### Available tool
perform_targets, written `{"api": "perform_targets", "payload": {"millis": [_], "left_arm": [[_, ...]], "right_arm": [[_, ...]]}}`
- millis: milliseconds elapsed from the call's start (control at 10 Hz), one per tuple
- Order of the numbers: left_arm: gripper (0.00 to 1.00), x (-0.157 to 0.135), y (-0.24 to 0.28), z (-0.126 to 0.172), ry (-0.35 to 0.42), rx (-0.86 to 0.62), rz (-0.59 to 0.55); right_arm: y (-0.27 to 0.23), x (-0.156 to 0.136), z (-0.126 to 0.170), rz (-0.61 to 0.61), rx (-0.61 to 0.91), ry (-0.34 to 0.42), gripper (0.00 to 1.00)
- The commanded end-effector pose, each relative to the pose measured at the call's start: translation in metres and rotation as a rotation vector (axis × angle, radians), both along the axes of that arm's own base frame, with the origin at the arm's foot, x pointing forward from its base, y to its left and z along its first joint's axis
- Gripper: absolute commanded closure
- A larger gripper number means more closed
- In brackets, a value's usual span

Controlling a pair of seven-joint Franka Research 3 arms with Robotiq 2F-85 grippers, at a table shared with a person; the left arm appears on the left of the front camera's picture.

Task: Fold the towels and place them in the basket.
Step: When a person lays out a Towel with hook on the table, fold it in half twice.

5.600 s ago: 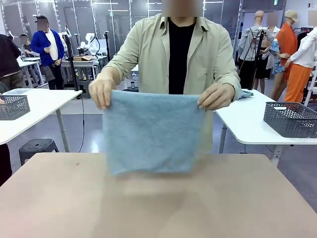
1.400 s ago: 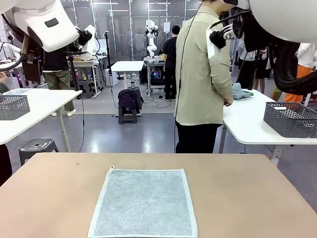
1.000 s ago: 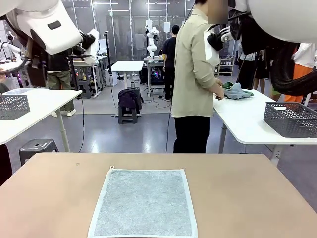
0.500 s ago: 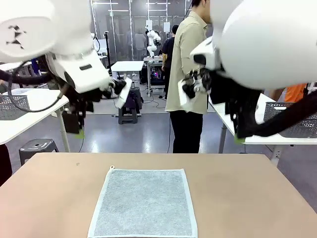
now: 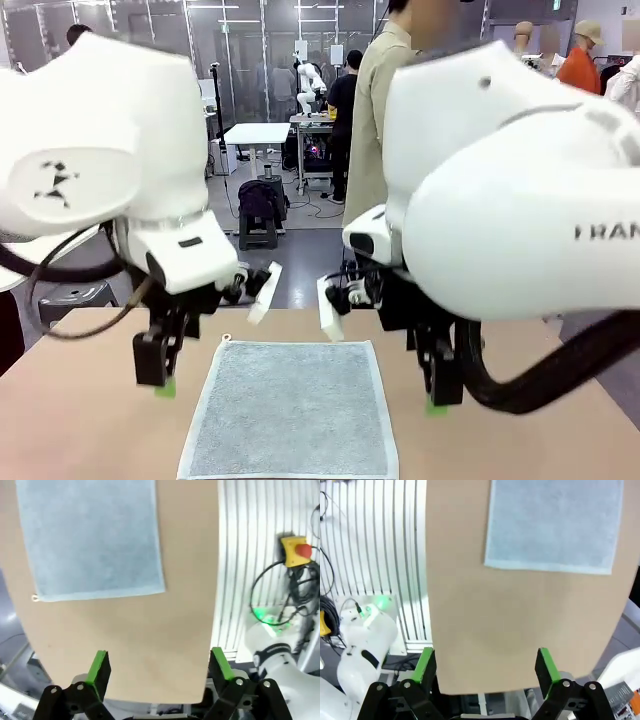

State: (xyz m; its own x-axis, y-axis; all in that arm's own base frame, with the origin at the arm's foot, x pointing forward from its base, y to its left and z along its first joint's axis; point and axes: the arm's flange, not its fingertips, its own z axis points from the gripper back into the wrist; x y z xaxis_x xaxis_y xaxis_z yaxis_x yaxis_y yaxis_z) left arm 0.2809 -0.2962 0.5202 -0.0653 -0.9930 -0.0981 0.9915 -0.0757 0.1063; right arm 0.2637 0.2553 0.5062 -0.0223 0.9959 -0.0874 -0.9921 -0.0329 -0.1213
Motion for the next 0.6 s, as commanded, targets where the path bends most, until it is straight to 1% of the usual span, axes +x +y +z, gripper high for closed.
{"api": "perform_targets", "payload": {"millis": [0,200,300,400,500], "left_arm": [[0.0,-0.011,0.018,-0.021,0.013,-0.041,0.084],[0.0,-0.013,0.029,-0.042,0.024,-0.102,0.115],[0.0,-0.014,0.031,-0.048,0.017,-0.136,0.115],[0.0,-0.014,0.029,-0.049,-0.018,-0.171,0.116],[0.0,-0.008,0.029,-0.042,0.04,-0.068,0.108]], "right_arm": [[-0.006,-0.002,-0.02,0.018,0.037,0.005,0.0],[-0.009,0.0,-0.032,0.031,0.076,-0.012,0.0],[-0.01,0.002,-0.035,0.033,0.094,-0.005,0.0],[-0.01,0.005,-0.034,0.015,0.1,-0.011,0.0],[-0.004,0.001,-0.031,0.002,0.041,-0.013,0.0]]}}
